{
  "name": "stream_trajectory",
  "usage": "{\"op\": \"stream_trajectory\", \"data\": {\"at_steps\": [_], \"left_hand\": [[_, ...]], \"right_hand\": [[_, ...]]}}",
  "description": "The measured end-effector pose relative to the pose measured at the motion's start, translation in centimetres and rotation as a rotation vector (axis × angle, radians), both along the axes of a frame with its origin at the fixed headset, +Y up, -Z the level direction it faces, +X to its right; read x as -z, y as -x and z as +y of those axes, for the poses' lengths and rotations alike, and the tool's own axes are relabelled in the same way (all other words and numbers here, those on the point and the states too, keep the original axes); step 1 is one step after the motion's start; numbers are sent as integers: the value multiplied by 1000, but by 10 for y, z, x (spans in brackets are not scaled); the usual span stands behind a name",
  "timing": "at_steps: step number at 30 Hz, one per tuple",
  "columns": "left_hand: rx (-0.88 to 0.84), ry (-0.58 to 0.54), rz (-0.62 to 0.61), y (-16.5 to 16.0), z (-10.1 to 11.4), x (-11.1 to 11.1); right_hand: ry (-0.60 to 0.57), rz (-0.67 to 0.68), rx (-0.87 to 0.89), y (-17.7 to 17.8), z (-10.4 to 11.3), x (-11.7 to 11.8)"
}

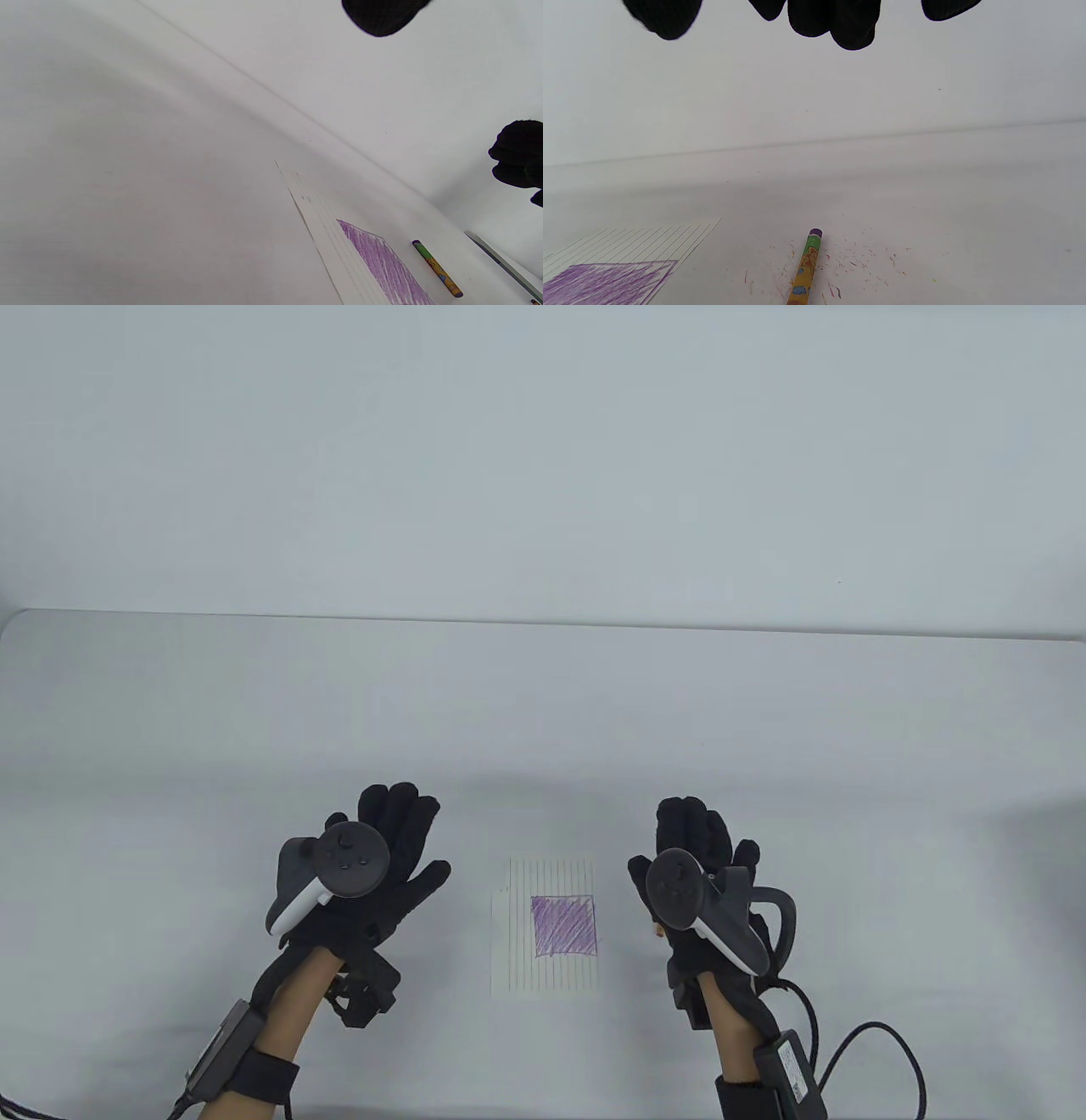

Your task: Apply wax crayon on paper

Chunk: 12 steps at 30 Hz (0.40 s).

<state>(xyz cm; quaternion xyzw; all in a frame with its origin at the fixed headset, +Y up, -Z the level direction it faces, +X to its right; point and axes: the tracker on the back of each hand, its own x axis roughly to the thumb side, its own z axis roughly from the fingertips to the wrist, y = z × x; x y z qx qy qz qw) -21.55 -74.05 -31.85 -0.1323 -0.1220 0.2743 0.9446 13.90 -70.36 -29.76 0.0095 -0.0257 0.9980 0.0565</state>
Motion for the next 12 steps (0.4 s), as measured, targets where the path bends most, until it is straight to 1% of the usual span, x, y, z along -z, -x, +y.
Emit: {"op": "stream_trajectory", "data": {"at_steps": [12], "left_hand": [[11, 7, -16, -3, -1, 0]], "right_hand": [[26, 4, -30, 4, -1, 0]]}}
